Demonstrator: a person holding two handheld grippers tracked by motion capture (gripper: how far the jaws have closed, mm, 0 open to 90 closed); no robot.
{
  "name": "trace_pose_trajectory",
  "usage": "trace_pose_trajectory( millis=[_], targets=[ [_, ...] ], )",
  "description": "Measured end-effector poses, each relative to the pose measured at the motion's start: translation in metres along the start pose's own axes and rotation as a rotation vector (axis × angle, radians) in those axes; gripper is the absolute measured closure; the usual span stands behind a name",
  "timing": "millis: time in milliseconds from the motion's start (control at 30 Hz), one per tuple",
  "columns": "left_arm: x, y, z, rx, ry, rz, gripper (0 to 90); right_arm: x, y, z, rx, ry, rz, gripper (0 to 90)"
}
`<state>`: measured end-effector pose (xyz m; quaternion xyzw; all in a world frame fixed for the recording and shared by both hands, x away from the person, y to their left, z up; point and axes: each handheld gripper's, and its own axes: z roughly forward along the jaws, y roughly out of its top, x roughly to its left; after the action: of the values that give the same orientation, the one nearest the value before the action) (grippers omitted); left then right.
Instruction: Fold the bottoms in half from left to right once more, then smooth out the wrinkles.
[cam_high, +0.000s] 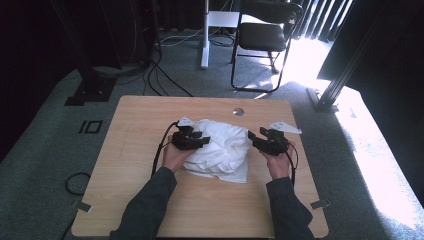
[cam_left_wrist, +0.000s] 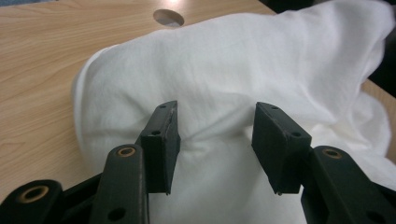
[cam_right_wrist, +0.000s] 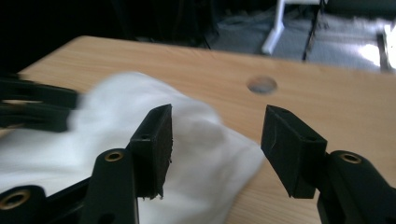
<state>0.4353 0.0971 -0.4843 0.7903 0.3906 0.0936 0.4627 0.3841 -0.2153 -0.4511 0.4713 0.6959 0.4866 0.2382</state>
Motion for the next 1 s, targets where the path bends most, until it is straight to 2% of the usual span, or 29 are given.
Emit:
trace_pose_trajectory(
  millis=[100, 167, 200, 267, 400, 533, 700, 800, 900, 1000],
  targets=[
    [-0.004, 0.001, 0.001, -0.008, -0.007, 0.002, 51.8, 0.029, -0.002, -0.013, -0.009, 0.081, -0.085, 46.9],
    [-0.005, 0.001, 0.002, -0.006, -0.006, 0.004, 51.8, 0.049, -0.009, -0.011, 0.027, 0.169, -0.132, 51.4],
    [-0.005, 0.001, 0.003, -0.009, -0.009, -0.003, 51.8, 0.059, -0.014, -0.008, 0.040, 0.189, -0.153, 52.0],
    [-0.004, 0.001, 0.003, -0.014, -0.013, -0.017, 51.8, 0.075, -0.021, 0.002, 0.080, 0.212, -0.190, 52.0],
    [-0.004, 0.001, 0.003, -0.015, -0.012, -0.017, 51.8, 0.090, -0.030, 0.025, 0.126, 0.215, -0.190, 51.1],
    [-0.003, 0.001, 0.003, -0.015, -0.015, -0.020, 51.8, 0.092, -0.035, 0.038, 0.168, 0.208, -0.189, 59.8],
    [-0.002, 0.001, 0.003, -0.017, -0.020, -0.023, 51.3, 0.088, -0.039, 0.036, 0.180, 0.200, -0.197, 88.6],
    [-0.001, 0.002, 0.002, -0.021, -0.018, -0.025, 50.9, 0.080, -0.036, 0.024, 0.148, 0.210, -0.176, 89.4],
    [0.000, 0.003, 0.000, -0.023, -0.010, -0.033, 50.9, 0.069, -0.034, 0.002, 0.105, 0.212, -0.165, 89.4],
    [0.003, 0.003, -0.003, -0.033, -0.014, -0.048, 50.8, 0.053, -0.035, -0.022, 0.081, 0.175, -0.162, 89.3]
  ],
)
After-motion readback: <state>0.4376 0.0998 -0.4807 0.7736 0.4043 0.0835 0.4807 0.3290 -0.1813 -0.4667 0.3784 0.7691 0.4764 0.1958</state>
